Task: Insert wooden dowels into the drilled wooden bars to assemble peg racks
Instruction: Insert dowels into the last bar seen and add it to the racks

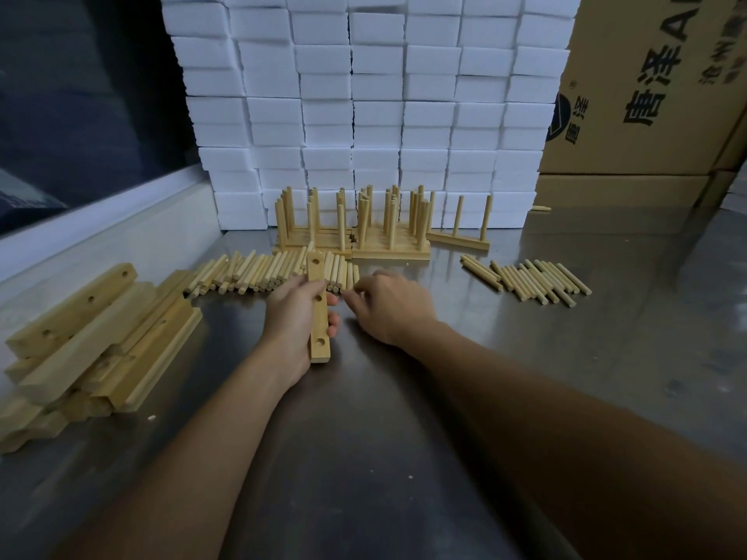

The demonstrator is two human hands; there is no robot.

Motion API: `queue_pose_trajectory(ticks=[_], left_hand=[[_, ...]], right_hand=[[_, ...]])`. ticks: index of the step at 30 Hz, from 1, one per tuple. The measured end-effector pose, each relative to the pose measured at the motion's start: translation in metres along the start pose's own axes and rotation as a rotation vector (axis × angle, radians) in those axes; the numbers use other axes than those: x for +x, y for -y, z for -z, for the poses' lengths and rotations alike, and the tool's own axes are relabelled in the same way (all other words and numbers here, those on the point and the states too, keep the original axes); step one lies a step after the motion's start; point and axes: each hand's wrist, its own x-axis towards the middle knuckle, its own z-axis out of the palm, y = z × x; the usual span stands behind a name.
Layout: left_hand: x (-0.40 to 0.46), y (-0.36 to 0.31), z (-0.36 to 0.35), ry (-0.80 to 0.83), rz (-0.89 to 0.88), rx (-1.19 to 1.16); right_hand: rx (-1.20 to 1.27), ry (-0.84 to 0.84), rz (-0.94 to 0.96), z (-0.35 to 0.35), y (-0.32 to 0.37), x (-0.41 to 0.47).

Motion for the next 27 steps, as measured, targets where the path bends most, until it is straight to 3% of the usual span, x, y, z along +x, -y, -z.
queue_pose_trajectory(ticks=[11,14,17,27], left_hand=[[0.0,0.001,-0.001,0.026,-0.001,0.02],[0.0,0.001,0.0,0.023,-0.007,0.012],[-0.001,0.001,0.0,0.026,-0.009,0.004],[-0.001,0.0,0.0,0.039,0.001,0.033]], right_hand=[[0.099,-0.061,-0.276,0.001,-0.006,0.006],[0.125,-0.095,-0.246,-0.002,-0.005,0.005],[0.032,-0.016,-0.173,-0.003,-0.003,0.007],[0.071,-0.071,-0.279,0.007,-0.014,0.004]])
